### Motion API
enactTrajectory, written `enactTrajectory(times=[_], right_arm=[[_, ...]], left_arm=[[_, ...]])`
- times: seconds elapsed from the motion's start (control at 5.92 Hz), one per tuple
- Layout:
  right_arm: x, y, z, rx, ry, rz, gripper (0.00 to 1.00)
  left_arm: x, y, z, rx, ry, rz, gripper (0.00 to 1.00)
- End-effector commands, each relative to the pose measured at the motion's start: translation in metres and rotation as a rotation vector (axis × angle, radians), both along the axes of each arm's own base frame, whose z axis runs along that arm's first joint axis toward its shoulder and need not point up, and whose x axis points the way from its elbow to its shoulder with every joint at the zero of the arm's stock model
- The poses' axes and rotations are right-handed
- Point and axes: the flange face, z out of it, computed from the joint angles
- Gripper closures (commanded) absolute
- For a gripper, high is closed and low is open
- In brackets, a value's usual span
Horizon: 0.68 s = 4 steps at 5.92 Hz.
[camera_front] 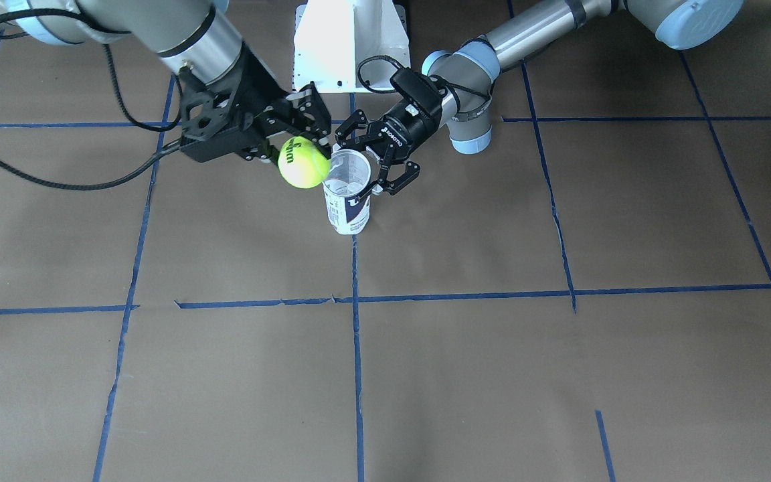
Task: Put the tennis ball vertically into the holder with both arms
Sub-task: 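Carry the yellow ball with the right gripper above the can's open top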
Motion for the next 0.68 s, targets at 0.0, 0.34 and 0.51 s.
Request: enactTrajectory(times=[0.0,0.34,0.51], right_arm=[[-0.026,0.017,-0.007,-0.002,0.005,0.013,0.91],[-0.038,0.025,-0.004,0.004,0.017,0.010,0.85],[-0.043,0.027,-0.001,0.004,0.023,0.009,0.82]], left_arm=[[0.000,0.001,0.000,0.001,-0.001,0.000,0.23],[0.000,0.000,0.000,-0.001,0.000,0.000,0.22],[0.000,0.001,0.001,0.000,0.000,0.001,0.22]])
